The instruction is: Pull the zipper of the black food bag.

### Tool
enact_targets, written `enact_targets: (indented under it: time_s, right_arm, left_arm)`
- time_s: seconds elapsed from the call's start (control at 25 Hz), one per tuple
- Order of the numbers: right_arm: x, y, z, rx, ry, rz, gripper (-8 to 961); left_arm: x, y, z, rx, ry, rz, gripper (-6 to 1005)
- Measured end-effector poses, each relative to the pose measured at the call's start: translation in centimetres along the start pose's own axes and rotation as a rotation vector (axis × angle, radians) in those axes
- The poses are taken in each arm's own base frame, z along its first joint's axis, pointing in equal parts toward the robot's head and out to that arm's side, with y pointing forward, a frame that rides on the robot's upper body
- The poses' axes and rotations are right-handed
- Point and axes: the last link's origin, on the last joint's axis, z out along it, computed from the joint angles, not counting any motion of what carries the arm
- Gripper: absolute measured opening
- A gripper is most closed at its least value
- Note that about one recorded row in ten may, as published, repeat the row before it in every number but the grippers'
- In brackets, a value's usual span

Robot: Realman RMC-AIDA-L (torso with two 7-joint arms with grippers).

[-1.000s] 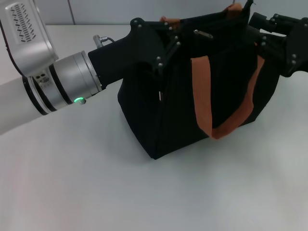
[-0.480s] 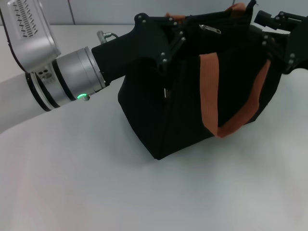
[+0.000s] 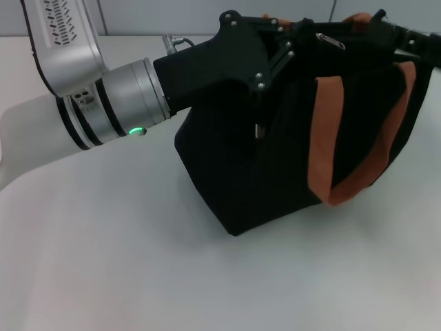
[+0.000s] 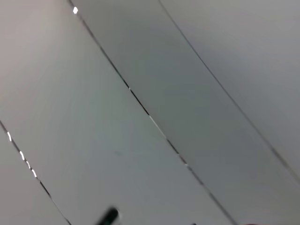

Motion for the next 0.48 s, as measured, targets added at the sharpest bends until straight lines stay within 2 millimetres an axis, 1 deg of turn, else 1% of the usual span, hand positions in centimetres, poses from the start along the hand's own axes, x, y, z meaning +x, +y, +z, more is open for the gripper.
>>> enact_targets:
  time_s: [0.04,0.08,0.16,0.2,0.28,0.32,0.44,0.48]
  right_arm:
    - [0.0,0.0,0.0,0.0,0.0,0.0,313]
    - [-0.5,-0.1,-0.7,-0.021,-0.029,0.173,314]
    - [-0.8,-0.5,-1.5,-0.031,-0.065,0.277,315]
    - [-0.8,-0.5,-1.5,-0.031,-0.065,0.277,315]
    - [-0.4,-1.1,-2.7,-0.026,-0.124,0.369,316]
    - [-0.2,-1.2,-2.9,-0.023,-0.134,0.38,316]
    - [1.0,-1.2,-3.1,-0.029,-0.158,0.402,317]
    - [1.0,-1.2,-3.1,-0.029,-0.158,0.402,318]
  left_arm:
    - [0.0,0.0,0.0,0.0,0.0,0.0,29]
    - [0.1,-0.1,0.0,0.004,0.006,0.0,29]
    - [0.1,-0.1,0.0,0.005,0.007,0.001,29]
    - [0.1,-0.1,0.0,0.006,0.008,0.001,29]
    - [0.2,-0.1,0.0,0.006,0.008,0.002,29]
    - [0.2,-0.1,0.0,0.005,0.008,0.002,29]
    - [0.3,-0.1,0.3,-0.003,0.01,0.014,29]
    - [0.3,-0.1,0.3,-0.003,0.01,0.014,29]
